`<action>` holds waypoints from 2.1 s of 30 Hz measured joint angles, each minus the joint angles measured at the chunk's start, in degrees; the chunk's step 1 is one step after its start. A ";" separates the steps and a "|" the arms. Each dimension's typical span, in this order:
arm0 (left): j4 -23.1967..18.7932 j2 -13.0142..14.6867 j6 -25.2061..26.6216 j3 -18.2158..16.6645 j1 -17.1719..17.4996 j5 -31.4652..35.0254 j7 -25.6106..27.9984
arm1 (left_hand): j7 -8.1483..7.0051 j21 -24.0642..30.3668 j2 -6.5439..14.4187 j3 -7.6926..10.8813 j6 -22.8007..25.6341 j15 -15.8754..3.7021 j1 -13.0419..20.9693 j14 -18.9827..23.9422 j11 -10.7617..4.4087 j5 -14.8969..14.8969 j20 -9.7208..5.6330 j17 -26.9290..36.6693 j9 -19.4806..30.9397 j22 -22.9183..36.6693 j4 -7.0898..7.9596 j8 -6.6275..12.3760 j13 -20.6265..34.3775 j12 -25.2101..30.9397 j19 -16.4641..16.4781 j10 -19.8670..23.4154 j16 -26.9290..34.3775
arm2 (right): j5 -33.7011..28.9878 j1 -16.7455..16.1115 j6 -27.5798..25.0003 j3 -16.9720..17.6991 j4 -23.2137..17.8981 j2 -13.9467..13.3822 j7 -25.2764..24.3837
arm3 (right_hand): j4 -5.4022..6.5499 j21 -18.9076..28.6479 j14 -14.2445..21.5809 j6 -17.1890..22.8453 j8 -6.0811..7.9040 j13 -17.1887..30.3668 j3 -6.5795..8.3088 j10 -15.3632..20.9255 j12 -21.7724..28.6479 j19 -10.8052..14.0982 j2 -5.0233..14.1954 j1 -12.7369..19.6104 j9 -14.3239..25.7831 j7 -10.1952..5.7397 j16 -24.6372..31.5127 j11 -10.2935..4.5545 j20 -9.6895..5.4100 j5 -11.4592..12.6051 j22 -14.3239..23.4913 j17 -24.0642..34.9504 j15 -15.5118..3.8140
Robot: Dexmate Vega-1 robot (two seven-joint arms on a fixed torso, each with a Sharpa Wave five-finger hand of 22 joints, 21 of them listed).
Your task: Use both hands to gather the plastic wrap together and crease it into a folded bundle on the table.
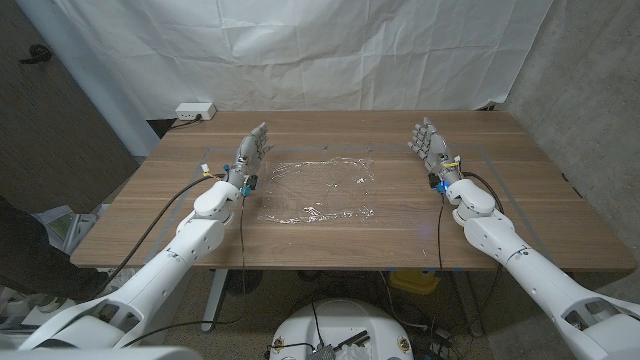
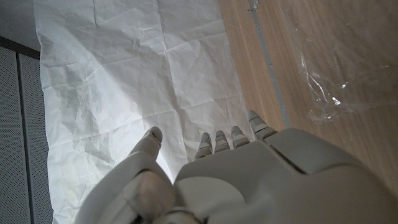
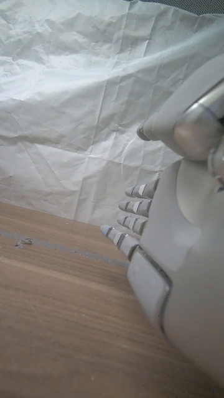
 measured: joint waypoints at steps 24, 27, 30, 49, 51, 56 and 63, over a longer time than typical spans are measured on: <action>-0.56 -1.49 1.13 -6.34 1.68 9.93 -8.64 | -0.53 0.00 0.21 0.83 2.19 -0.67 0.82 0.06 -1.44 -0.01 -0.02 -0.17 -0.01 -0.01 -1.20 0.86 -0.17 0.39 0.00 0.84 0.00 | -2.52 -0.69 -0.18 0.80 -0.74 0.36 -0.86 | -0.24 0.00 0.01 0.20 0.00 0.11 0.24 0.19 0.00 -0.01 0.00 0.00 0.00 -0.18 0.00 0.18 -0.01 0.00 -0.01 -0.01 -0.01; -1.52 -0.42 1.01 -6.51 2.20 11.75 -9.30 | -0.53 0.00 0.35 0.78 3.02 -0.75 0.99 0.15 -1.65 -0.01 -0.05 -0.17 -0.01 -0.01 -1.62 0.88 -0.18 0.39 0.03 1.05 0.00 | -2.96 -0.70 -0.03 0.80 -0.83 0.36 -1.00 | -0.24 0.00 0.01 0.20 0.00 0.11 0.23 0.19 0.00 -0.01 0.00 0.00 0.00 -0.18 0.00 0.18 -0.01 0.00 -0.01 -0.01 -0.01; -3.33 1.60 1.00 -6.58 3.06 13.64 -9.50 | -0.48 0.00 0.14 1.00 3.77 -1.05 1.51 0.45 -1.76 -0.01 -0.34 -0.17 -0.01 -0.01 -2.04 0.89 -0.18 0.73 0.33 1.60 0.00 | -3.57 -0.70 0.31 0.77 -0.89 0.37 -1.23 | -0.24 0.00 0.01 0.20 0.00 0.11 0.23 0.19 0.00 -0.01 0.00 0.00 0.00 -0.18 0.00 0.18 -0.01 0.00 -0.01 -0.01 -0.01; -12.66 12.77 3.12 -5.04 6.46 25.44 -6.67 | -1.02 0.00 -0.10 1.81 8.08 -1.74 3.53 2.65 -2.48 -0.02 -0.33 -0.16 0.26 -0.02 -5.02 1.65 -0.17 1.29 1.56 4.54 0.44 | -5.21 -1.11 0.87 0.12 -1.99 0.26 -2.18 | -0.48 0.00 -0.30 0.20 0.00 0.10 0.47 0.50 -0.26 -0.01 0.00 0.00 -0.01 -0.17 0.00 0.48 -0.01 0.00 -0.02 -0.02 0.30; -13.62 13.90 3.41 -4.79 6.78 26.58 -6.30 | -0.90 0.00 -0.10 1.97 9.35 -1.95 3.55 3.03 -2.50 -0.02 -0.54 -0.16 0.26 -0.02 -5.53 1.89 -0.17 1.57 1.76 5.20 0.44 | -5.31 -1.20 0.88 0.06 -2.14 0.24 -2.28 | -0.48 0.00 -0.30 0.23 0.00 0.10 0.47 0.50 -0.26 -0.01 0.00 0.00 -0.01 -0.19 0.00 0.48 -0.01 0.00 -0.02 -0.02 0.30; -16.11 16.93 4.39 -4.16 7.47 29.72 -5.34 | -1.05 0.34 0.05 2.34 10.30 -2.17 4.62 4.06 -2.84 -0.02 -0.22 -0.16 0.26 -0.02 -6.49 1.89 -0.17 1.72 2.49 6.16 0.68 | -5.46 -1.39 0.89 -0.05 -2.50 0.22 -2.54 | -0.48 0.00 -0.30 0.53 0.00 0.10 0.47 0.50 -0.26 -0.01 0.00 0.00 -0.01 -0.49 0.00 0.48 -0.01 0.00 -0.02 -0.03 0.30; -18.55 19.92 6.13 -3.55 8.02 34.52 -4.38 | -1.45 0.40 -0.03 2.59 10.70 -2.49 4.98 4.99 -2.97 -0.02 -0.34 -0.15 0.25 -0.02 -7.22 1.89 -0.16 1.72 2.99 6.90 0.88 | -5.62 -1.65 0.88 -0.12 -2.95 0.15 -2.84 | -0.48 -0.28 -0.30 0.53 0.00 0.10 0.47 0.50 -0.54 -0.01 0.00 0.00 -0.01 -0.48 0.00 0.48 -0.01 0.00 -0.02 -0.03 0.29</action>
